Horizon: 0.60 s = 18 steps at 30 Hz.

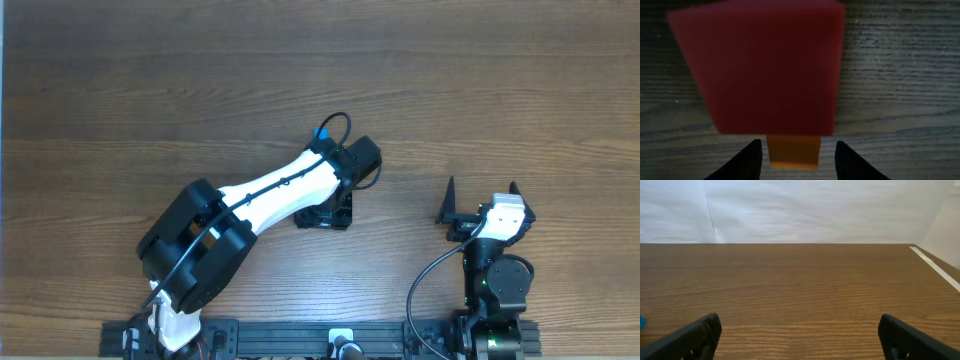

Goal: Stack Cubes

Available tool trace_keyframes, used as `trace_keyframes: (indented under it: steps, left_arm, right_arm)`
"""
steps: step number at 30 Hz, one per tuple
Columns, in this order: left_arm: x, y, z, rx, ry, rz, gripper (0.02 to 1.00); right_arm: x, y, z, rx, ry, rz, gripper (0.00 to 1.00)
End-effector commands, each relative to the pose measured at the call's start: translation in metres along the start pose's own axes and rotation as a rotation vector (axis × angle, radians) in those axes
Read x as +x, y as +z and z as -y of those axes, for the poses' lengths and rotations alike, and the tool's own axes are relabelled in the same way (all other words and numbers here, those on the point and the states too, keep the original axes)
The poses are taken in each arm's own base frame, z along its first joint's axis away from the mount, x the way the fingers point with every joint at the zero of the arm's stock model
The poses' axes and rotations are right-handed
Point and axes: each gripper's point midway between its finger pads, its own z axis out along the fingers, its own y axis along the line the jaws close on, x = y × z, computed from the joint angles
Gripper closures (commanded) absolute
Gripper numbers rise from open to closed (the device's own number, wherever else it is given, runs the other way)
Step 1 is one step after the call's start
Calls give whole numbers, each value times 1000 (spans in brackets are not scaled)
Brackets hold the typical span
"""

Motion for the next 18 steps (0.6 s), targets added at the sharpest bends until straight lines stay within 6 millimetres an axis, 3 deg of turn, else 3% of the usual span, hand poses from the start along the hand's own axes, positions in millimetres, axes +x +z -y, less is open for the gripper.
trace_keyframes:
  steps: [1,10,18]
  left_arm:
    - [-4,4,-8,-22,-17,17,538]
    - [-7,10,-8,-13,-21,27,621]
    - [-7,10,-7,-11,-20,31,925]
  right_arm:
    - [1,0,-3,-15,-1,1,7]
    - [1,0,-3,-15,-1,1,9]
    - [1,0,-3,-15,-1,1,9]
